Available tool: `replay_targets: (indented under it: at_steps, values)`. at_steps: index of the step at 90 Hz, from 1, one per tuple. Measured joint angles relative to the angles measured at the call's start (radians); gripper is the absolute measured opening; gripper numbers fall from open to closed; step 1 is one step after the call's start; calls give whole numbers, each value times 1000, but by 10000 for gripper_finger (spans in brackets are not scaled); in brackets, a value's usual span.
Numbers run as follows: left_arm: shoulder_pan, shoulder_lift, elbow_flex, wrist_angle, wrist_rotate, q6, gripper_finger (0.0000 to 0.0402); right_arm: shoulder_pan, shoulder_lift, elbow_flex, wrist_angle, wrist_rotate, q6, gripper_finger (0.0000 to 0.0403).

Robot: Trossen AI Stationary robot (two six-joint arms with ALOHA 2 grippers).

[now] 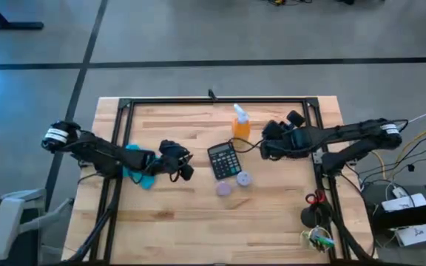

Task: Apply microfiber cloth
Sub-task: Spray the back and front of the pink cellphone using the orange spray bottle

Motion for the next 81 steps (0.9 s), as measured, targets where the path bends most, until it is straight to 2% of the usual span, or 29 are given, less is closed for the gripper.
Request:
replay_targets:
  at_steps: [12,18,28,49,66,81]
  values:
    - [69,66,-1,52,84,11,75,-101,0,-126,367,-141,-211,16]
    - [97,95,0,82,100,29,75,-132,9,-152,485,-185,-261,16]
    - [135,125,-1,89,104,33,75,-154,32,-156,578,-242,-293,16]
    - [155,123,-1,91,121,32,75,-149,98,-156,634,-373,-274,16]
    - [156,79,-1,108,154,80,75,-150,161,-154,735,-405,-284,16]
    - [155,41,-1,109,179,130,75,-147,168,-153,876,-572,-322,15]
